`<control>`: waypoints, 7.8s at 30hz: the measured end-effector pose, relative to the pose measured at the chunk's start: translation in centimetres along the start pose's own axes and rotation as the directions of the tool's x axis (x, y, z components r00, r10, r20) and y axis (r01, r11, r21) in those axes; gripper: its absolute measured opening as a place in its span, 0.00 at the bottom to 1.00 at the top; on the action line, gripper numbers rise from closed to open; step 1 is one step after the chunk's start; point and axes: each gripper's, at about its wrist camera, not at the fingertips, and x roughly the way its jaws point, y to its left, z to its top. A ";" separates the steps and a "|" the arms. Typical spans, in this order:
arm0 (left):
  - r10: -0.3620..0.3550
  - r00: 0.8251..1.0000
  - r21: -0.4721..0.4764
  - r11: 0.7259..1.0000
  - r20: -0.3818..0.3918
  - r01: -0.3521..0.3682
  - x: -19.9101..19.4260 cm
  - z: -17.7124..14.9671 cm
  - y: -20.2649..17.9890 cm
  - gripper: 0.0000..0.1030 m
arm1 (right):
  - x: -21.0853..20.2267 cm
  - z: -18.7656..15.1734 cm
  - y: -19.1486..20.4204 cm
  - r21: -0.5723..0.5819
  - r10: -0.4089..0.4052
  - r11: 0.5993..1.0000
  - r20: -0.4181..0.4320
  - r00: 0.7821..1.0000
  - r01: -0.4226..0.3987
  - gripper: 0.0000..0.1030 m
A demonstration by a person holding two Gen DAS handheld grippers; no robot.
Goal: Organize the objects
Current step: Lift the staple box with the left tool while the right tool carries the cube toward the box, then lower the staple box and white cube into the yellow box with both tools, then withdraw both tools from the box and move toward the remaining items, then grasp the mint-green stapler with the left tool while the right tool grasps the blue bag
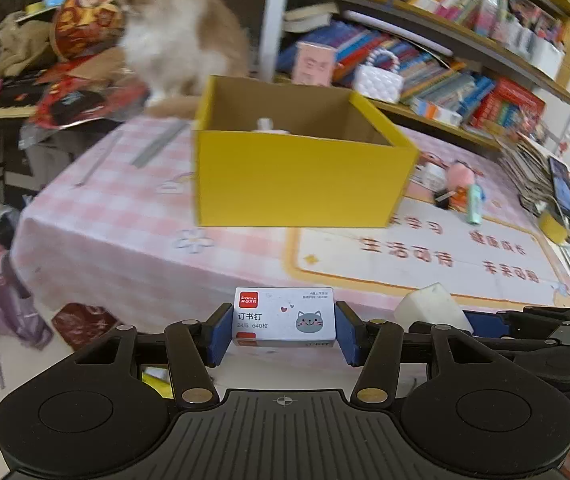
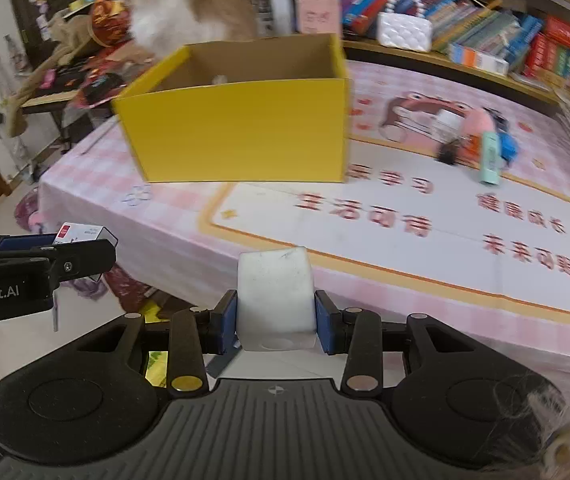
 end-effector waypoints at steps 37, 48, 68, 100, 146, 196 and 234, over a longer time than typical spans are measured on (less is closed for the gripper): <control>-0.043 0.986 -0.050 0.997 0.163 0.051 -0.7 6.5 3.1 0.50 | 0.2 6.7 2.8 0.001 0.017 1.000 0.113 0.994 -0.017 0.36; -0.025 0.976 -0.023 0.999 0.216 0.031 5.9 14.5 1.7 0.50 | 4.7 16.7 -0.4 -0.078 -0.015 0.996 0.234 0.972 0.034 0.36; 0.078 0.996 0.014 0.997 0.049 -0.079 19.5 20.4 0.1 0.51 | 17.5 22.3 -1.6 -0.369 0.020 0.929 -0.002 1.000 -0.020 0.36; 0.109 0.963 -0.037 0.994 0.246 -0.103 11.4 19.9 0.4 0.82 | 11.3 21.9 -1.5 -0.343 0.070 0.939 0.213 0.975 0.007 0.46; 0.082 0.983 -0.051 0.996 0.163 -0.074 -2.2 0.9 -0.6 0.94 | -3.1 0.4 1.0 0.031 -0.169 0.986 0.149 0.974 0.166 0.58; 0.010 0.999 0.059 0.998 0.033 -0.012 12.4 8.0 -24.5 0.94 | -0.1 6.4 -27.1 0.200 -0.222 0.959 0.087 0.971 0.202 0.62; 0.003 0.990 0.222 0.975 -0.143 0.029 28.0 10.8 -33.3 0.38 | 3.5 9.7 -35.8 0.226 -0.254 0.947 0.080 0.964 0.230 0.62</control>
